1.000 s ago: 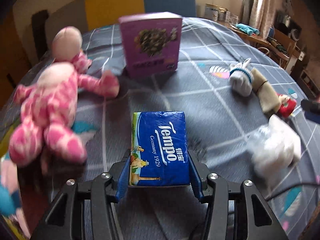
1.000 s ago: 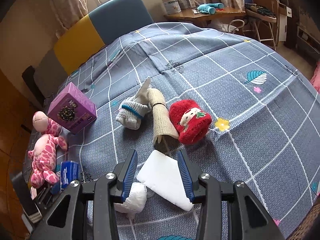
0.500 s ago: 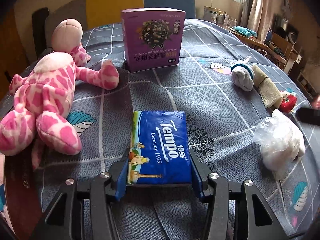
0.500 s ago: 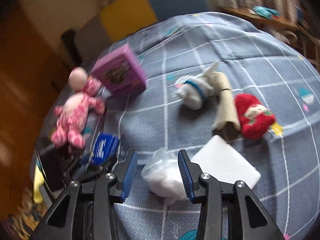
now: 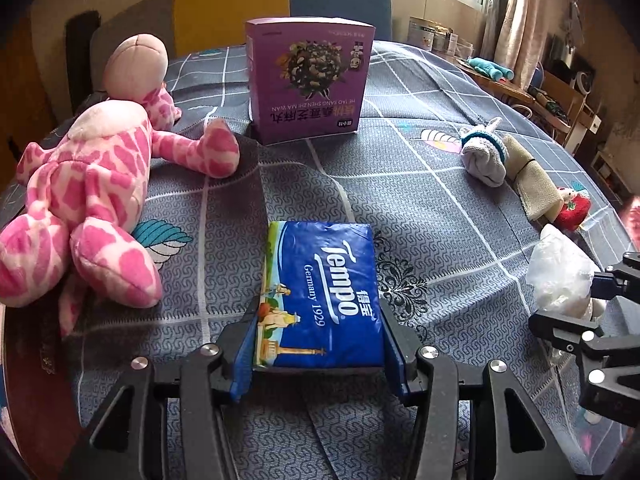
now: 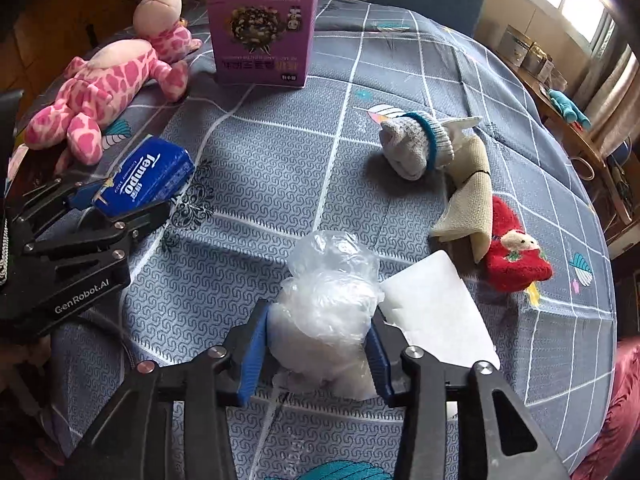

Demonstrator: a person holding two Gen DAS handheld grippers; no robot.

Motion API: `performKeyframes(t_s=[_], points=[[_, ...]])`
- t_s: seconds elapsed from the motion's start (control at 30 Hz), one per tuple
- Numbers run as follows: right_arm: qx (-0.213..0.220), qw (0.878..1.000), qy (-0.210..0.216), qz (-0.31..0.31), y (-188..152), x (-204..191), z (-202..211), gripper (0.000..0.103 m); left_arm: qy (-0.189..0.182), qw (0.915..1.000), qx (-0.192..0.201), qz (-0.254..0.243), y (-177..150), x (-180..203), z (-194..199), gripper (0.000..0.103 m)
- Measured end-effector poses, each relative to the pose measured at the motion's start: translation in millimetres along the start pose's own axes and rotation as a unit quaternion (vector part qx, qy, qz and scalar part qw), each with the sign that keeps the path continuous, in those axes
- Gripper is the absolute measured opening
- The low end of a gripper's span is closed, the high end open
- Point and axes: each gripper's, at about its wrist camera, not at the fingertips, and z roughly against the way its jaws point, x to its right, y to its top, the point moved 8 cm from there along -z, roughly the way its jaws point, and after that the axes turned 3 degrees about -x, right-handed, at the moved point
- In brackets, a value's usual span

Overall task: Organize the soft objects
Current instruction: 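Lift the Tempo pack with the left gripper while the right gripper grasps the clear plastic bag, then carry the Tempo pack into the gold tray and open the left gripper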

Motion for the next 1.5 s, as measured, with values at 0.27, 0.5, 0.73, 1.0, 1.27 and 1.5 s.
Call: performKeyframes(t_s=[0.27, 0.5, 0.73, 1.0, 1.27, 1.5], points=[[-0.039, 0.999, 0.016, -0.031, -3.9, 8.9, -15.0, 0.046, 0.001, 1.0000, 0.003, -0.001, 0.0, 0.6, 0.8, 0.054], [-0.029, 0.999, 0.004, -0.017, -2.4, 7.9, -14.8, 0.043, 0.001, 1.0000, 0.002, -0.002, 1.7, -0.4, 2.1, 0.052], [-0.028, 0.999, 0.008, -0.021, -3.8, 6.6, -15.4, 0.043, 0.015, 0.9997, 0.012, 0.016, 0.6, -12.9, 29.1, 0.052], [-0.027, 0.999, 0.004, -0.019, 0.3, 10.7, -17.5, 0.043, 0.017, 0.9978, 0.051, 0.040, 7.3, -31.0, 79.1, 0.052], [-0.018, 1.000, -0.009, -0.004, 0.2, 8.3, -15.4, 0.043, 0.020, 0.9945, 0.089, 0.051, 11.2, -46.0, 123.4, 0.052], [-0.021, 1.000, -0.006, -0.009, -0.5, 9.1, -15.0, 0.044, 0.027, 0.9912, 0.113, 0.063, 8.7, -61.1, 152.9, 0.052]])
